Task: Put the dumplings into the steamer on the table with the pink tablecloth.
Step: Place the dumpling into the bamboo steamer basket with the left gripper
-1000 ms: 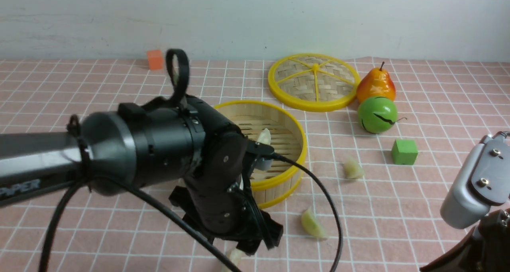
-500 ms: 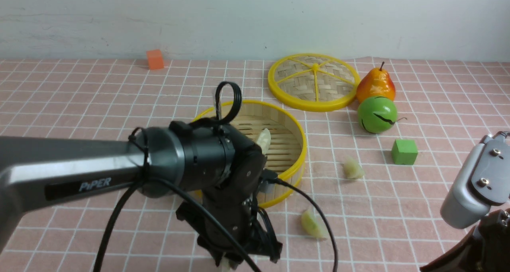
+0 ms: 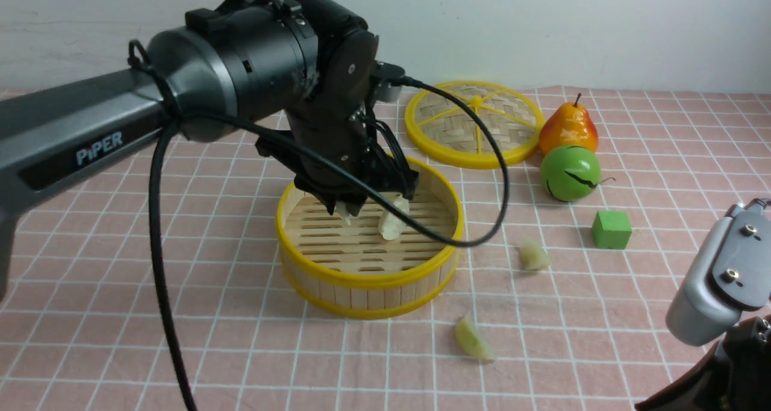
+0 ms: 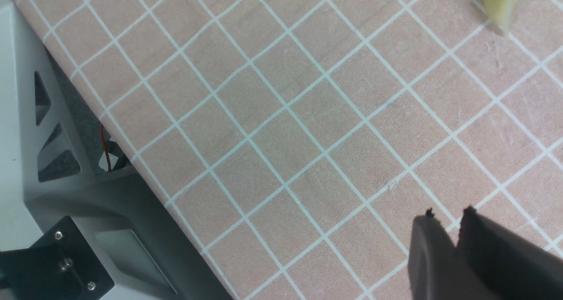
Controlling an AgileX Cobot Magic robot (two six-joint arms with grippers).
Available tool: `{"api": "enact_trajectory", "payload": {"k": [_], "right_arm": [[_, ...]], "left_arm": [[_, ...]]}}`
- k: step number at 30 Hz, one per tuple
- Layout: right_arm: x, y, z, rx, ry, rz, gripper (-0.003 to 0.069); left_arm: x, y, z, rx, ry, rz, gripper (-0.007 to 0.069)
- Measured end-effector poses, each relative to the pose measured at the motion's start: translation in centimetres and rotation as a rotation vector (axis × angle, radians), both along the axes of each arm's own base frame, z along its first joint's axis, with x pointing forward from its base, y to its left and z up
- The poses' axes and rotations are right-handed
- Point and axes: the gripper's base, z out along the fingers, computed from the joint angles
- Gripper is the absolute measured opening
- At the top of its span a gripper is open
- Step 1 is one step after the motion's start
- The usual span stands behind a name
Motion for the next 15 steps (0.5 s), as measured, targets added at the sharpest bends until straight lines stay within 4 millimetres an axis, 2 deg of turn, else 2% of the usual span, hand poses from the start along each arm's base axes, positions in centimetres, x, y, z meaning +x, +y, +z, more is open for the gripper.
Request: {"api": "enact_trajectory", "payload": {"k": [1, 2, 4, 5, 8, 10, 11, 15], "right_arm": [[0.0, 0.0, 0.0, 0.000, 0.001, 0.000, 0.0102], [0.0, 0.0, 0.0, -0.001, 0.002, 0.001, 0.0104], [0.0, 0.0, 0.0, -0.001, 0.004, 0.002, 0.0105], [-0.1, 0.0, 0.0, -0.001, 0.006, 0.003, 0.0105], [-0.1, 0.0, 0.0, -0.002, 0.007, 0.003, 0.0108], [-0.1, 0.0, 0.0, -0.002, 0.007, 0.003, 0.0110], [-0.1, 0.0, 0.0, -0.002, 0.007, 0.003, 0.0112], [-0.1, 0.0, 0.0, -0.002, 0.007, 0.003, 0.0115]], "left_arm": [[0.3, 0.0, -0.3, 0.003, 0.005, 0.004, 0.0183], [1.7, 0.7, -1.3, 0.007, 0.017, 0.035, 0.0183], [3.1, 1.4, -2.5, 0.016, 0.029, 0.063, 0.0183], [3.9, 1.6, -3.8, 0.026, 0.050, 0.076, 0.0183], [5.4, 1.7, -5.7, 0.033, 0.063, 0.092, 0.0183], [5.9, 1.5, -6.6, 0.035, 0.067, 0.091, 0.0183], [6.4, 1.2, -7.8, 0.033, 0.073, 0.089, 0.0183], [7.0, 0.8, -9.1, 0.028, 0.077, 0.085, 0.0218]]}}
